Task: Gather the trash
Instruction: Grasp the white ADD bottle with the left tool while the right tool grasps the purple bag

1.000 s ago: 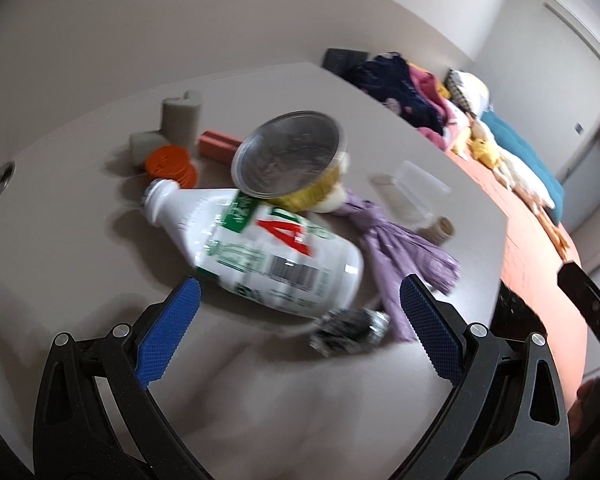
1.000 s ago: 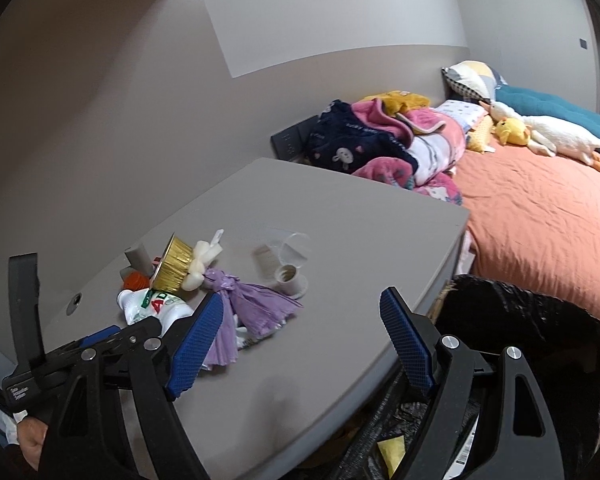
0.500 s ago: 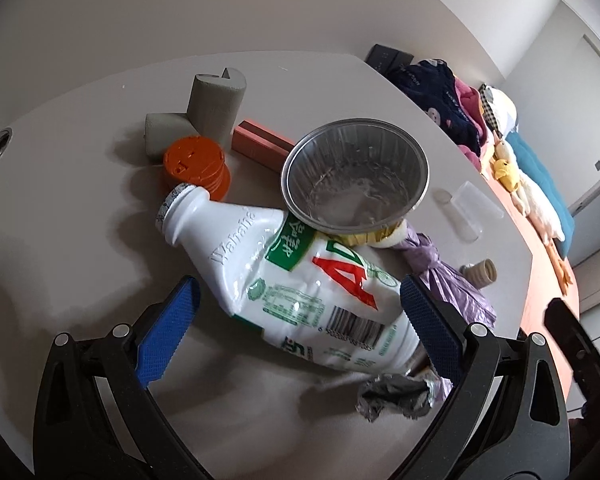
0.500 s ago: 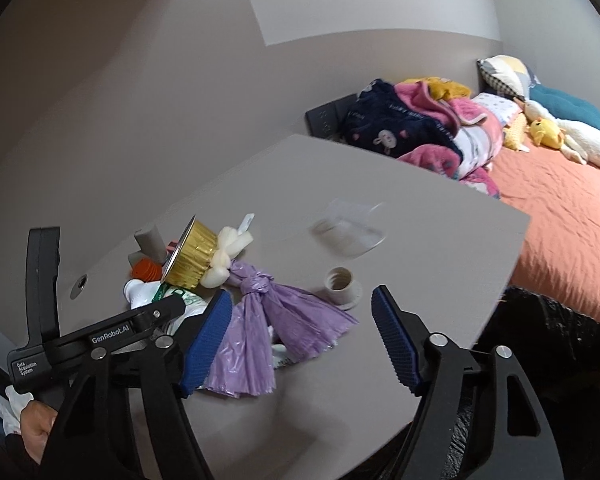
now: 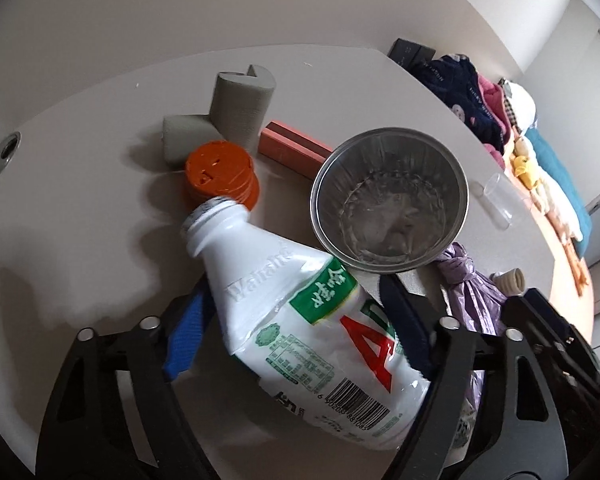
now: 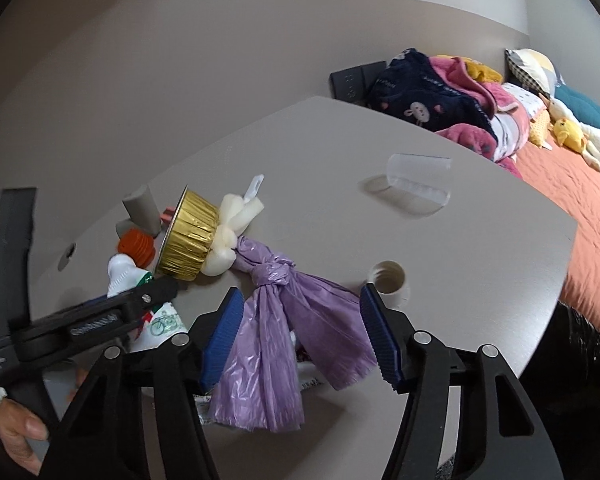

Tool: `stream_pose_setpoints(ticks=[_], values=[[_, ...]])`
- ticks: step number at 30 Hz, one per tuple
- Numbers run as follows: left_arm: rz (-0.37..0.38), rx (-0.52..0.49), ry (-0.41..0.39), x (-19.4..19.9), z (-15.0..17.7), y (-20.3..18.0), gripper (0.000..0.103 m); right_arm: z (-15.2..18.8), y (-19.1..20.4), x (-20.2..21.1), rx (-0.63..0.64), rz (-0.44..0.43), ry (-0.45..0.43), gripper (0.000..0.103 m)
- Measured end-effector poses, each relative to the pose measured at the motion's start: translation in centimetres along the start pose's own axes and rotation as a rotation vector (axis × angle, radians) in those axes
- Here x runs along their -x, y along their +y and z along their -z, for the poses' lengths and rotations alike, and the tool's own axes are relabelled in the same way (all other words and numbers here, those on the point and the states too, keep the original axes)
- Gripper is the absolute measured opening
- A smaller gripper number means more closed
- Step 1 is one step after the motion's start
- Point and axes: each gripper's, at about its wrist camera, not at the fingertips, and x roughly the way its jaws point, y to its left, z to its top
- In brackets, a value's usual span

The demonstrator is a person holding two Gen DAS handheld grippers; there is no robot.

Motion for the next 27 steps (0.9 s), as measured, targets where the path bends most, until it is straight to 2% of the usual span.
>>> stream_pose_setpoints(ticks=[4, 8, 10, 12, 15, 18, 27], values=[[0.034, 0.000, -0.005, 0.4, 0.2, 0.7, 0.063, 0.1, 1.2, -1.2, 0.050, 0.008, 0.027, 0.058], [0.053, -0.014, -0.019, 0.4, 0.3, 0.6, 0.056, 0.3, 2.2, -2.6, 0.097, 0.031, 0.063, 0.043], [0.075, -0.004, -0.027, 0.5, 0.3, 0.8, 0.047, 0.5, 2.3, -3.2, 0.104, 0.039, 0.079, 0.037], [0.103, 0.010, -0.027, 0.5, 0.1, 1.1, 0.043, 0.7, 2.2, -3.6, 0.107, 0.044, 0.089, 0.023], [0.124, 0.016, -0.030, 0.7, 0.1, 1.3, 0.039, 0.9, 2.0, -4.0, 0.096, 0.031, 0.100, 0.008], [0.147, 0.033, -0.036, 1.0, 0.2, 1.5, 0.035, 0.8, 2.0, -3.6, 0.079, 0.028, 0.080, 0.005], [0.186, 0.020, -0.099, 3.9, 0.1, 1.2, 0.034, -0.8, 1.8, -0.2, 0.036, 0.007, -0.014, 0.005]])
